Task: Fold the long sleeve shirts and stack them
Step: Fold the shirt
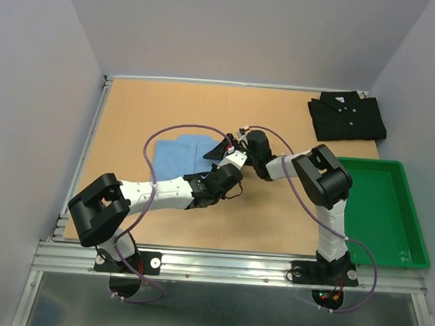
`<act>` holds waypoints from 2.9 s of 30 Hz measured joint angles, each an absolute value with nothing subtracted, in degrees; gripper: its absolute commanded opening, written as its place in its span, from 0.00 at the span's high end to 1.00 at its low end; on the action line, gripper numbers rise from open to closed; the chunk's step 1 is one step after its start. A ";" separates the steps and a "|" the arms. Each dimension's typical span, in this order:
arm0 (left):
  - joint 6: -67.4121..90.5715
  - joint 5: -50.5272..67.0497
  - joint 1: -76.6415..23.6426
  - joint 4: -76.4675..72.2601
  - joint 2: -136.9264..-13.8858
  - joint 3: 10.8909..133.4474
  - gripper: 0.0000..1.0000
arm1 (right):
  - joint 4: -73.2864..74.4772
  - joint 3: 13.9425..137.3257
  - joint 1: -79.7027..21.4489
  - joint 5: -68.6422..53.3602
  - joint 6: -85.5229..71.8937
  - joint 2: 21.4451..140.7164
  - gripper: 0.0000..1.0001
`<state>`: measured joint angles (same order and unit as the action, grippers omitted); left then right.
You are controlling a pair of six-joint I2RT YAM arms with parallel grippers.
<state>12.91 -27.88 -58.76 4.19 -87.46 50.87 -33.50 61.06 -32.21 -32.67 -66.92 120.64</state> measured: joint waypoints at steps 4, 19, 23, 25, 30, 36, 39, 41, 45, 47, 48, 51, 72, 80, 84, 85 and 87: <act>13.87 -26.39 -58.76 4.14 -87.44 49.82 0.99 | -33.43 62.81 -32.95 -32.80 -66.28 122.78 0.46; 16.16 -22.46 -56.55 8.69 -83.68 51.00 0.20 | -30.44 62.89 -32.91 -31.51 -58.50 123.85 0.99; 15.90 -20.01 -49.91 10.02 -77.03 51.55 0.05 | -26.17 62.87 -32.18 -31.51 -53.34 122.08 0.99; 15.46 -19.03 -44.49 10.37 -72.77 51.57 0.01 | -22.41 62.87 -31.38 -31.42 -49.67 120.44 0.99; 13.21 -14.55 -31.31 10.79 -65.65 51.57 0.01 | -10.59 64.40 -28.99 -30.61 -38.65 116.77 1.00; 13.85 -10.70 -16.71 9.65 -64.12 49.71 0.01 | 6.42 70.65 -23.77 -29.30 -26.20 114.65 0.99; 16.36 -9.93 -12.73 7.38 -64.12 45.28 0.02 | 16.75 76.82 -20.78 -26.39 -17.96 113.97 0.99; 17.28 -10.09 -11.77 7.11 -64.23 41.95 0.02 | 23.49 81.71 -19.20 -24.73 -12.21 114.02 0.99; 18.09 -10.24 -11.79 7.22 -65.08 40.84 0.02 | 34.70 92.53 -16.67 -18.06 -0.82 114.32 0.99; 18.37 -10.87 -11.84 6.26 -65.06 40.84 0.02 | 38.22 96.99 -16.23 -13.41 3.92 114.52 0.99; 18.52 -11.22 -11.84 5.93 -65.06 40.84 0.02 | 40.12 99.26 -16.19 -10.63 6.13 114.65 0.99; 18.87 -11.86 -11.84 5.69 -65.06 40.84 0.02 | 44.47 105.56 -16.21 -0.97 11.20 115.33 0.99; 20.18 -12.82 -11.88 5.37 -66.63 40.84 0.02 | 40.91 106.26 -28.14 54.83 29.56 121.89 0.99; 20.27 -13.28 -11.88 5.37 -66.63 40.84 0.02 | 42.17 101.78 -42.83 55.09 25.10 133.71 0.98; 20.29 -13.52 -11.88 5.37 -66.63 40.84 0.02 | 47.07 104.55 -47.81 54.57 21.06 137.86 0.89; 20.29 -13.56 -11.88 5.37 -66.63 40.84 0.02 | 47.90 105.32 -48.29 54.65 20.49 138.34 0.83; 20.29 -13.61 -11.88 5.37 -66.63 40.84 0.02 | 49.56 106.80 -49.25 54.24 18.85 138.89 0.70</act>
